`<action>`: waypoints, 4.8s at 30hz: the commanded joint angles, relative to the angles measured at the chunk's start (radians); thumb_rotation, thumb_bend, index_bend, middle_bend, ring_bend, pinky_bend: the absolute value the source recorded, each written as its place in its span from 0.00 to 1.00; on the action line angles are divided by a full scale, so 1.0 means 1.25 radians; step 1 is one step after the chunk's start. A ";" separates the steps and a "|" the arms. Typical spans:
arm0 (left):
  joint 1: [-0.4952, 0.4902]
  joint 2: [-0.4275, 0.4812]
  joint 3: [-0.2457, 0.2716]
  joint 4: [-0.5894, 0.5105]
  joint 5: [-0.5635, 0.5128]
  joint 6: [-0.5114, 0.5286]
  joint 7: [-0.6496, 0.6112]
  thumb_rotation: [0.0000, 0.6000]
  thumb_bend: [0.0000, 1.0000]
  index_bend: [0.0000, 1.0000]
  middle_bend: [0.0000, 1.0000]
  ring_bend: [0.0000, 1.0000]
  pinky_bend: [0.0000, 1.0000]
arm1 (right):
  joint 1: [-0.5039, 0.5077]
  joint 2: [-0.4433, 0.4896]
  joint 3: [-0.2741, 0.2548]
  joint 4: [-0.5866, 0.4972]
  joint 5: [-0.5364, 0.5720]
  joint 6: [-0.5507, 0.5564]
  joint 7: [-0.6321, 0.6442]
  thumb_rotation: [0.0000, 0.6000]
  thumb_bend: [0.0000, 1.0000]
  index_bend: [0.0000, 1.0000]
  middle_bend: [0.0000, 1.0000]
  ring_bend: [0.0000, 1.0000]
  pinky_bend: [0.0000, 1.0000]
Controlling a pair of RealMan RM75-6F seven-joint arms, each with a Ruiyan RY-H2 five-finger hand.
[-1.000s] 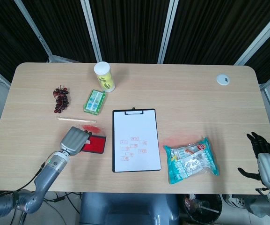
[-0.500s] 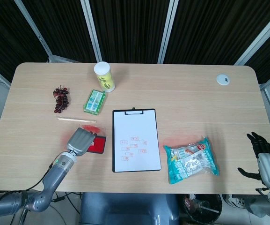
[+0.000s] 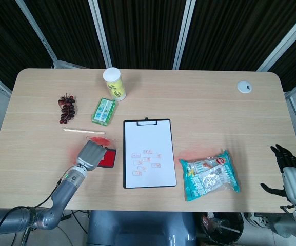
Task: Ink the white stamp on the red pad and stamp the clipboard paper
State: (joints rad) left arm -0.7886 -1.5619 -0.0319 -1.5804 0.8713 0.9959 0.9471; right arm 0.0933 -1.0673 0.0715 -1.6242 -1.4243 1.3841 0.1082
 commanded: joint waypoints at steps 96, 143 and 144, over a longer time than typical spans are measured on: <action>-0.237 -0.071 -0.080 -0.073 -0.208 0.049 0.147 1.00 0.50 0.76 0.84 0.97 1.00 | 0.008 0.016 0.002 -0.023 0.026 -0.041 0.056 1.00 0.20 0.06 0.00 0.00 0.14; -0.403 -0.213 -0.104 0.220 -0.380 -0.089 0.135 1.00 0.50 0.76 0.84 0.97 1.00 | 0.014 0.047 0.001 -0.043 0.046 -0.084 0.135 1.00 0.20 0.06 0.00 0.00 0.14; -0.404 -0.213 -0.102 0.220 -0.380 -0.089 0.134 1.00 0.50 0.76 0.84 0.97 1.00 | 0.014 0.047 0.001 -0.043 0.046 -0.084 0.135 1.00 0.20 0.06 0.00 0.00 0.14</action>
State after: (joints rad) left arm -1.2928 -1.8281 -0.1602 -1.3052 0.3963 0.8842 1.1148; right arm 0.1104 -1.0089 0.0726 -1.6783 -1.3662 1.2789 0.2768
